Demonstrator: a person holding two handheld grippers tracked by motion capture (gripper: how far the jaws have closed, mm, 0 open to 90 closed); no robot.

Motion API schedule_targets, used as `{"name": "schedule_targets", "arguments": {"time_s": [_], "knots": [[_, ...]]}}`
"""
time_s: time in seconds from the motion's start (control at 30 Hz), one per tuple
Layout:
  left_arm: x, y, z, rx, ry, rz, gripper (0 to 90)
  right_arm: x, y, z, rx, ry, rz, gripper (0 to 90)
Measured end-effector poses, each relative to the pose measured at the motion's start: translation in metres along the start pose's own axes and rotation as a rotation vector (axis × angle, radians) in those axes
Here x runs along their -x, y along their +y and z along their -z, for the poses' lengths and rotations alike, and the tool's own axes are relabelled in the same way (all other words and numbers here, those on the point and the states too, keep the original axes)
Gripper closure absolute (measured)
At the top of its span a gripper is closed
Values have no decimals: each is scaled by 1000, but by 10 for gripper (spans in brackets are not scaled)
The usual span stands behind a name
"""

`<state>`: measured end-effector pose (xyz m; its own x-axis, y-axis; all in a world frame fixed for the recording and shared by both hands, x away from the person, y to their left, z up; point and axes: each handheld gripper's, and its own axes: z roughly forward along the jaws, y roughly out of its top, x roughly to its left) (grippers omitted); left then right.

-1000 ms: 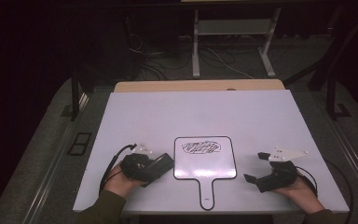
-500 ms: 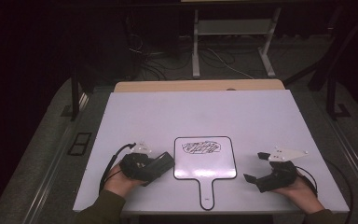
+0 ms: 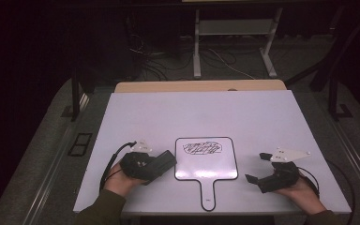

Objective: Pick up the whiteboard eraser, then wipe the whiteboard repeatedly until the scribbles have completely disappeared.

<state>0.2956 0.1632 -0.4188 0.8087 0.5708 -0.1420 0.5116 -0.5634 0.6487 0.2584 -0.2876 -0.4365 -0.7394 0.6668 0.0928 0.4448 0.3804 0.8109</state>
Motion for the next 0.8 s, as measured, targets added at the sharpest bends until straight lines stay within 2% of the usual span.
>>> {"name": "schedule_targets", "arguments": {"time_s": [0.07, 0.2, 0.43, 0.47, 0.8], "knots": [[1, 2, 0, 9, -3, 3, 390, 0, 0, 0, -1, 1, 0, 0], [0, 6, 0, -6, 0, -14, 390, 1, 0, 0, -2, 1, 0, 0], [-2, 12, -1, 16, -3, -11, 390, 1, 0, 0, 2, 2, -3, 0], [-2, 13, 0, 16, -2, -20, 390, 1, 0, 0, 2, 0, -4, 0], [-4, 24, 2, 30, 5, -12, 390, 1, 0, 1, 10, 1, -8, 0]]}}
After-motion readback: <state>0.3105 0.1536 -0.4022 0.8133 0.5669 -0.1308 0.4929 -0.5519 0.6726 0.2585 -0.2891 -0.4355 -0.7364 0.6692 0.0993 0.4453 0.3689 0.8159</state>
